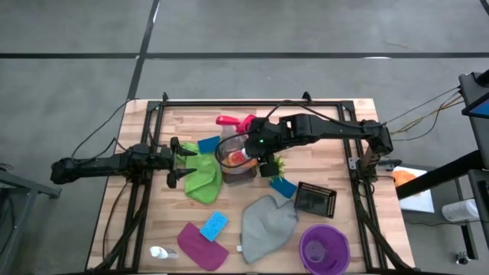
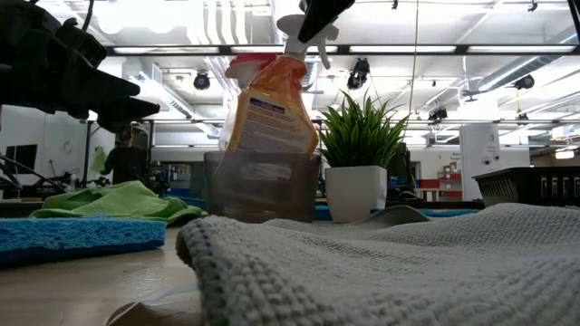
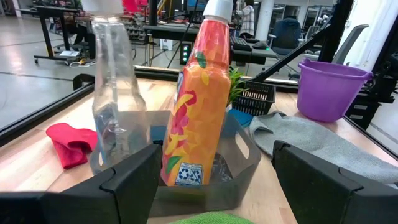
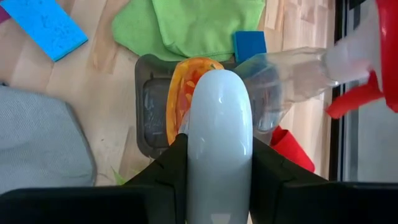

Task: Pick & Place Kitchen Items
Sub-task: Put the orange spray bottle into the transparent black bin, then put the white plastic restorer bottle into the transparent black bin

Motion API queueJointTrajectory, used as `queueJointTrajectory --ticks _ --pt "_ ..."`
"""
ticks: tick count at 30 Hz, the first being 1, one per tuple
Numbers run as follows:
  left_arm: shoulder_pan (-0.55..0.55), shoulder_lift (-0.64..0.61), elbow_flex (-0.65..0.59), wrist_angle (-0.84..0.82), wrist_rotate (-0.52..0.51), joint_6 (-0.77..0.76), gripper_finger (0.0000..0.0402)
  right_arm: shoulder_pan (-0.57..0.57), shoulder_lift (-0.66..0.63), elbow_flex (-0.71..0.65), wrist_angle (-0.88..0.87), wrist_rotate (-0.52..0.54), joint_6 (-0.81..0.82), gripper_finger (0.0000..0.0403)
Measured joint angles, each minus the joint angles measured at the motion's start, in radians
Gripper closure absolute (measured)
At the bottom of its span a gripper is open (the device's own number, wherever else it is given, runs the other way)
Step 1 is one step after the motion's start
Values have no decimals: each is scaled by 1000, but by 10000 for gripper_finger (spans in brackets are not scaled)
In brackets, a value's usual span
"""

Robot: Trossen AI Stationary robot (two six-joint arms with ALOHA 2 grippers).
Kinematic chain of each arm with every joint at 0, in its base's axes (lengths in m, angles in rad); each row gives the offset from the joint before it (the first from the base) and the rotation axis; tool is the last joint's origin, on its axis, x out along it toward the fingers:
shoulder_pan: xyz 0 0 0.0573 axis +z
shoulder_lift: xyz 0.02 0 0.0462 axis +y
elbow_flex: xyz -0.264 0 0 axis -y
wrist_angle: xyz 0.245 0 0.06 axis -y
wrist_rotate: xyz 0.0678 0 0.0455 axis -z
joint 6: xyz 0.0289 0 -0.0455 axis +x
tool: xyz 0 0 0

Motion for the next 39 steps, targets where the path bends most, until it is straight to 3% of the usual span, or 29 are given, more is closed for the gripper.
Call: queueJointTrajectory --ticks 4,8,11,20,26,29,34,36,39 --pt "0 0 0 0 0 -7 94 0 1 0 35 18 0 236" --pt "0 0 0 0 0 -7 94 3 -5 8 58 124 11 155" --pt "0 0 0 0 0 -7 94 10 -5 14 63 175 17 122" --pt "0 0 0 -1 0 -6 94 27 0 14 134 178 40 113" --pt "0 0 0 0 0 -6 94 53 -7 14 218 164 40 151" --pt "-1 0 0 25 1 -5 94 67 -10 8 322 16 39 184" --pt "-11 0 0 129 52 20 94 89 -11 -154 794 -426 80 234" --pt "-14 0 0 165 85 28 94 98 -9 -254 1026 -503 85 250" --pt "-23 0 0 185 129 30 94 108 -10 -386 1317 -511 71 268"
